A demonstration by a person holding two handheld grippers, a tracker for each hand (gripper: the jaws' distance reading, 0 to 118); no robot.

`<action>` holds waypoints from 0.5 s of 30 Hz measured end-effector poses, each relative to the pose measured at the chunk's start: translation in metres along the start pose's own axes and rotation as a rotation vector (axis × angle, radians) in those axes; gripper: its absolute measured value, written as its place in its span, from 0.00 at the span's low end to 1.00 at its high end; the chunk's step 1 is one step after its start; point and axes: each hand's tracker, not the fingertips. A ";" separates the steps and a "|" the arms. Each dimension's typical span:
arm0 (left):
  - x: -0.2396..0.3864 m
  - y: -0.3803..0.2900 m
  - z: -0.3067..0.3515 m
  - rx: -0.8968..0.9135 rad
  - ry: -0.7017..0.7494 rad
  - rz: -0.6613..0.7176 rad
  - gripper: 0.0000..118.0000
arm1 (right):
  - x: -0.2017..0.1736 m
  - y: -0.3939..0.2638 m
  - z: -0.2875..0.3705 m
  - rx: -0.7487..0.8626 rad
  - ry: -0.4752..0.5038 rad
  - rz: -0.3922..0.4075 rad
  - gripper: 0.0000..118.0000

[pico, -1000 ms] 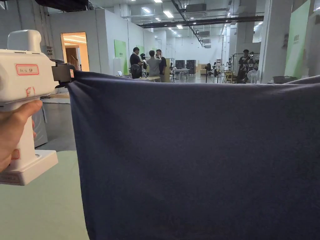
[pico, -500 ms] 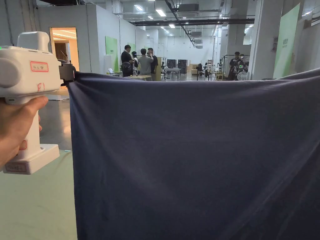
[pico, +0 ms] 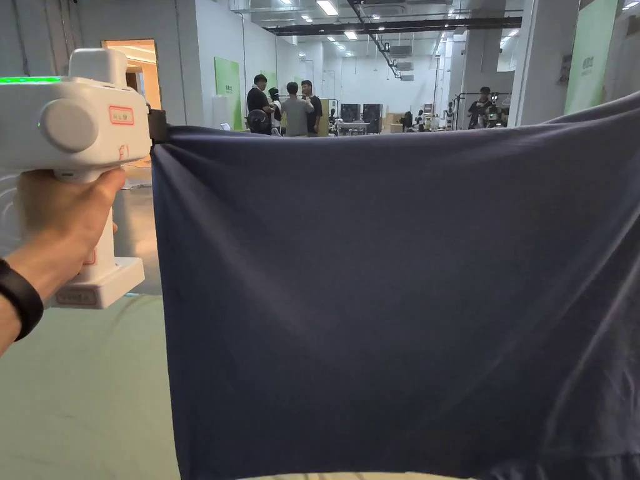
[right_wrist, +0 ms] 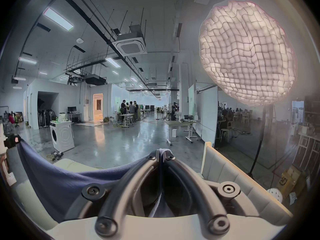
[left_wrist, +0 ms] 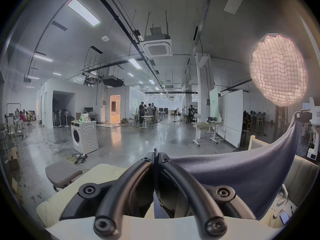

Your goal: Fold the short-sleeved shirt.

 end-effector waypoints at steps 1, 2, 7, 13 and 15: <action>0.001 0.002 -0.007 -0.006 0.001 -0.002 0.04 | 0.000 0.001 -0.011 -0.004 -0.005 0.017 0.02; 0.002 0.003 -0.016 -0.010 0.010 -0.006 0.04 | -0.002 0.001 -0.020 0.006 -0.012 0.024 0.02; 0.002 0.007 -0.049 -0.028 0.004 -0.012 0.04 | -0.005 0.002 -0.059 -0.006 -0.029 0.030 0.02; 0.010 -0.012 -0.085 -0.080 0.032 -0.037 0.04 | -0.009 -0.009 -0.099 -0.035 -0.008 -0.017 0.02; 0.016 -0.028 -0.098 -0.114 0.041 -0.010 0.04 | -0.009 -0.025 -0.114 -0.071 -0.006 -0.005 0.02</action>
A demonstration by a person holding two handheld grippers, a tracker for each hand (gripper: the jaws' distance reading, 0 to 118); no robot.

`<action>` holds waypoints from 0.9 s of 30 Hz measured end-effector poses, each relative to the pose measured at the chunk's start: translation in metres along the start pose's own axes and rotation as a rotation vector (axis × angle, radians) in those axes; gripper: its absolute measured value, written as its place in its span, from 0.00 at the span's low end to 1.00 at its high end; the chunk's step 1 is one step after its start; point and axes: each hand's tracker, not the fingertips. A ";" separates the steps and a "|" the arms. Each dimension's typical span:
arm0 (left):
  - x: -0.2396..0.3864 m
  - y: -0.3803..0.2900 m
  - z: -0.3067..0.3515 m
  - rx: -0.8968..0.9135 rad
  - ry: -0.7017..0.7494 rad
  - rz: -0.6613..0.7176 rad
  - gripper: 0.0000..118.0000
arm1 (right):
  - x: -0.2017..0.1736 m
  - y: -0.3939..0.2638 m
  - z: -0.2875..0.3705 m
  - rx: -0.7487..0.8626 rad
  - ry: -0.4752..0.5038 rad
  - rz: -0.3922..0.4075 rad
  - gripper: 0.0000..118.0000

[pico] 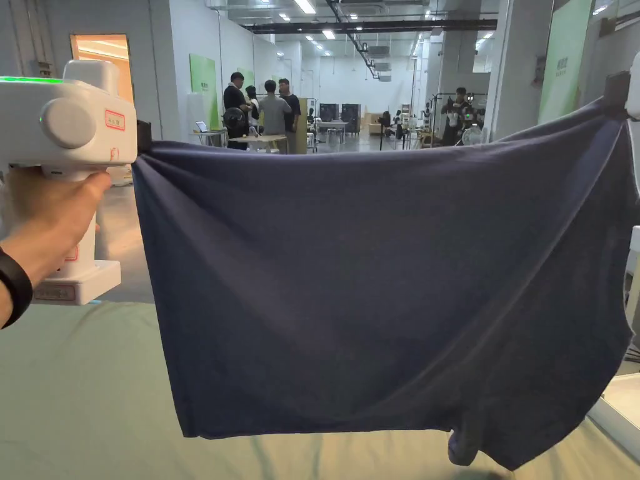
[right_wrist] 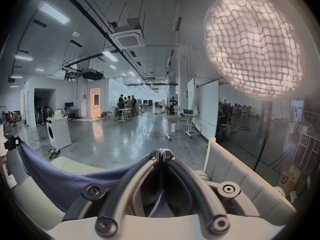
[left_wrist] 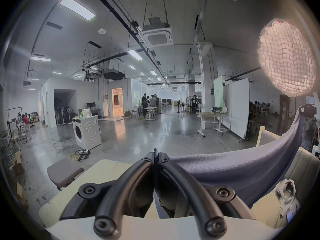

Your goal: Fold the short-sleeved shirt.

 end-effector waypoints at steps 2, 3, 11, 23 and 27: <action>0.005 -0.019 -0.016 -0.040 -0.002 0.004 0.04 | -0.002 -0.021 -0.014 -0.034 0.002 0.011 0.02; 0.008 -0.031 -0.025 -0.072 0.003 0.017 0.04 | -0.001 -0.034 -0.023 -0.053 0.011 0.009 0.02; 0.032 -0.139 -0.069 -0.228 -0.043 0.052 0.04 | -0.010 -0.153 -0.050 -0.253 0.057 -0.055 0.02; -0.025 -0.321 0.091 -0.444 -0.295 0.146 0.04 | 0.039 -0.320 0.136 -0.265 0.205 -0.089 0.02; -0.046 -0.387 0.190 -0.480 -0.272 0.192 0.04 | 0.055 -0.401 0.239 -0.369 0.196 -0.146 0.02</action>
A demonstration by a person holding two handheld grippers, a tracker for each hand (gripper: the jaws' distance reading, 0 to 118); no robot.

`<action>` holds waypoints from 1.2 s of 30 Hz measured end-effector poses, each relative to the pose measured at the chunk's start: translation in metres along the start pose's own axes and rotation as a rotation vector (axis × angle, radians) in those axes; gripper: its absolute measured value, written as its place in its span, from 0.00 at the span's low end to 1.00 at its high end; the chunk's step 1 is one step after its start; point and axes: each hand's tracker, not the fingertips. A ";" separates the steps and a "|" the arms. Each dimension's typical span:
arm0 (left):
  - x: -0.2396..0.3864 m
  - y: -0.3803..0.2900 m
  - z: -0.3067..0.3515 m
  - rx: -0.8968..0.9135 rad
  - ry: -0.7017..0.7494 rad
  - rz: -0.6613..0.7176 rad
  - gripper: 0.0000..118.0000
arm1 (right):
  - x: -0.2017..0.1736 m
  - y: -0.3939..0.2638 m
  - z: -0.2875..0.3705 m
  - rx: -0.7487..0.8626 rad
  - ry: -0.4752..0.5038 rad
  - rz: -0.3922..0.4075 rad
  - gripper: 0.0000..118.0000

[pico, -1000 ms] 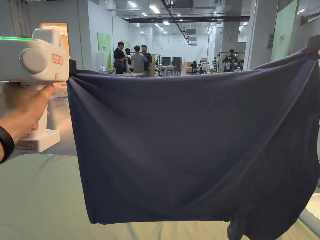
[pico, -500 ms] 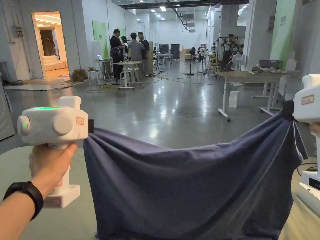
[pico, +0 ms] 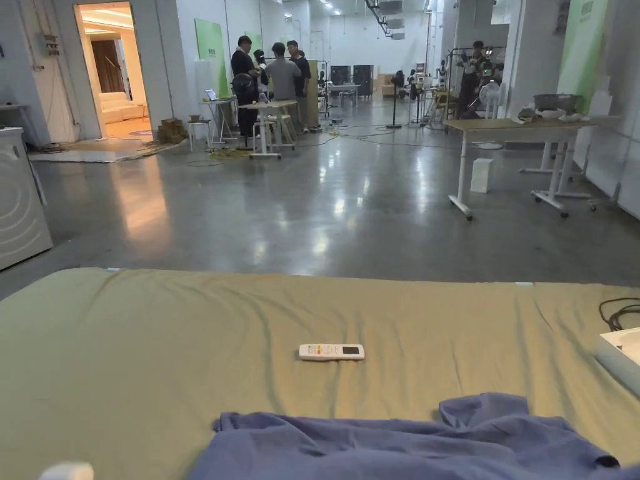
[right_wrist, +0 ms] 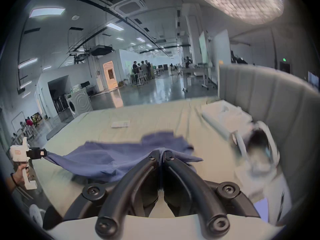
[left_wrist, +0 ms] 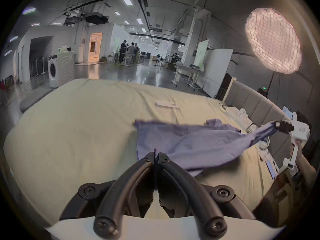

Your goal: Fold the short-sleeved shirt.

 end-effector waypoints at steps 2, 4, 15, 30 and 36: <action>-0.009 -0.030 0.022 -0.048 -0.013 0.065 0.04 | 0.006 -0.046 0.027 -0.024 -0.032 -0.007 0.02; -0.018 -0.055 0.040 -0.076 -0.024 0.118 0.04 | 0.011 -0.089 0.055 -0.073 -0.045 -0.038 0.02; -0.034 -0.143 0.073 -0.152 0.053 0.119 0.04 | 0.033 -0.187 0.075 -0.271 -0.085 -0.095 0.02; 0.041 -0.090 0.159 0.013 0.134 -0.082 0.83 | -0.008 -0.139 0.155 -0.027 -0.128 0.010 0.89; 0.127 -0.050 0.208 0.353 0.100 -0.214 0.83 | -0.077 -0.069 0.182 0.205 -0.031 0.056 0.89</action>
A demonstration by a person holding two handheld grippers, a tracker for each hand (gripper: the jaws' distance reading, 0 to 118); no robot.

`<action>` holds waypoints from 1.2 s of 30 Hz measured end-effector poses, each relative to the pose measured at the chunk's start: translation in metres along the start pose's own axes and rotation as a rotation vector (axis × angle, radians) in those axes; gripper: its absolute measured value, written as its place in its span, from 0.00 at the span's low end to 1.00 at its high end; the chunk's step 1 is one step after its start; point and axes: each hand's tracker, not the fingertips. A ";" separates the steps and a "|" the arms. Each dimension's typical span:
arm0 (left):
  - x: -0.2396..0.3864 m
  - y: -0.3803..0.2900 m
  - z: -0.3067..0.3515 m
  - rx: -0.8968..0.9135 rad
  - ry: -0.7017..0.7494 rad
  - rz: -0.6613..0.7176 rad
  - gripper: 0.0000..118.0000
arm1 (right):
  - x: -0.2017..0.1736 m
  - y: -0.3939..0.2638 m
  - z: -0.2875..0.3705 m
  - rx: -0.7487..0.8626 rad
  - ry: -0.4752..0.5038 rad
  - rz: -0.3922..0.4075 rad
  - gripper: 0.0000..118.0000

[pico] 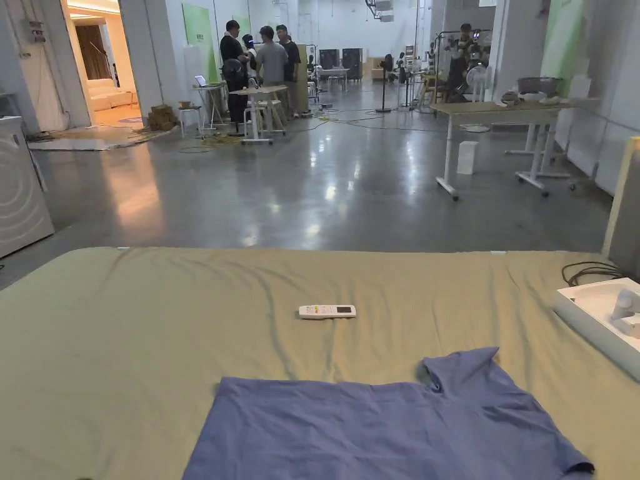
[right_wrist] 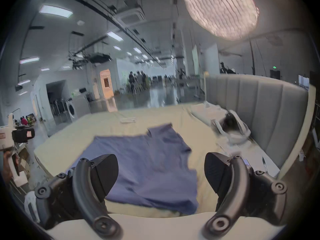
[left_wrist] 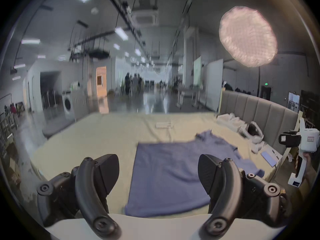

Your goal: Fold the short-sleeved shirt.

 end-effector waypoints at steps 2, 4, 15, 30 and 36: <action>0.018 0.014 0.003 0.056 -0.016 -0.011 0.83 | -0.016 0.015 0.000 0.048 0.014 0.013 0.89; 0.030 0.022 0.003 0.093 -0.062 -0.015 0.83 | -0.028 0.023 -0.002 0.086 0.036 0.043 0.89; 0.051 0.020 0.008 0.152 -0.061 -0.053 0.01 | -0.054 0.028 -0.007 0.075 0.074 0.113 0.00; 0.020 0.009 0.000 0.045 -0.023 0.017 0.01 | -0.057 0.020 -0.019 0.021 0.092 0.106 0.00; -0.030 -0.014 -0.013 -0.062 -0.048 0.200 0.01 | -0.056 0.008 -0.023 -0.020 0.098 0.097 0.00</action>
